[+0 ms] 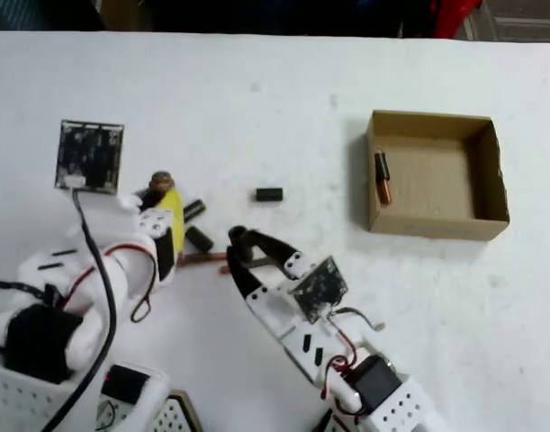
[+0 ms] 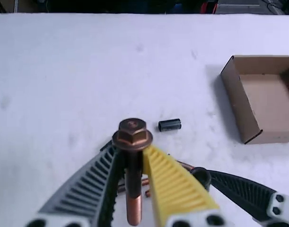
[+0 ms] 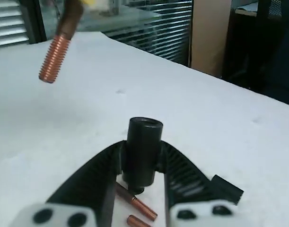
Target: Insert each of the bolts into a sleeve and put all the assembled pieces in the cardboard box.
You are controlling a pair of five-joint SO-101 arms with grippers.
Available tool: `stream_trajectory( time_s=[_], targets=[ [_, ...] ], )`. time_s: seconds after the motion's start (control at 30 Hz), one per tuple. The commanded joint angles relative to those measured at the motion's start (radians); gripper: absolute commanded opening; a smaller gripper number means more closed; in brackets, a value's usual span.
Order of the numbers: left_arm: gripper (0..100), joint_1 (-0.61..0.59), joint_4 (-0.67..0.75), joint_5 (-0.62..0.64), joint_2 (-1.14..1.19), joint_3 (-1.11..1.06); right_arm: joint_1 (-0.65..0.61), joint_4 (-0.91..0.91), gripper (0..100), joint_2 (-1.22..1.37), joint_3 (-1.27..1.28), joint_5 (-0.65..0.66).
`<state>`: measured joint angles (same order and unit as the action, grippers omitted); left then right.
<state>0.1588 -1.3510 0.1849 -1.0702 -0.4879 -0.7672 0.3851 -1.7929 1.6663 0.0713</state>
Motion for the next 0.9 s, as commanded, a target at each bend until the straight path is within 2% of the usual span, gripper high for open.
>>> stream_trajectory(
  time_s=[0.0, 0.17, 0.37, 0.6, 0.73, 0.87],
  targets=[
    [2, 0.012, 0.071, 0.006, -0.048, 0.009, -0.005, -0.088, 1.6, -0.008, 0.025, -0.015],
    [2, 0.015, 0.12, 0.068, -0.087, 0.009, -0.007, -0.096, 1.6, -0.008, 0.025, -0.015],
    [2, 0.125, 0.184, 0.069, -0.107, -0.051, -0.007, -0.137, 1.6, -0.008, 0.025, -0.015],
    [2, 0.148, 0.373, 0.064, -0.236, -0.235, -0.007, -0.139, 1.6, -0.008, 0.025, -0.015],
    [2, 0.148, 0.494, 0.0, -0.309, -0.365, -0.005, -0.137, 1.6, -0.008, 0.025, -0.014],
    [2, 0.159, 0.583, -0.003, -0.383, -0.45, -0.004, -0.137, 1.6, -0.008, 0.025, -0.012]
  ],
)
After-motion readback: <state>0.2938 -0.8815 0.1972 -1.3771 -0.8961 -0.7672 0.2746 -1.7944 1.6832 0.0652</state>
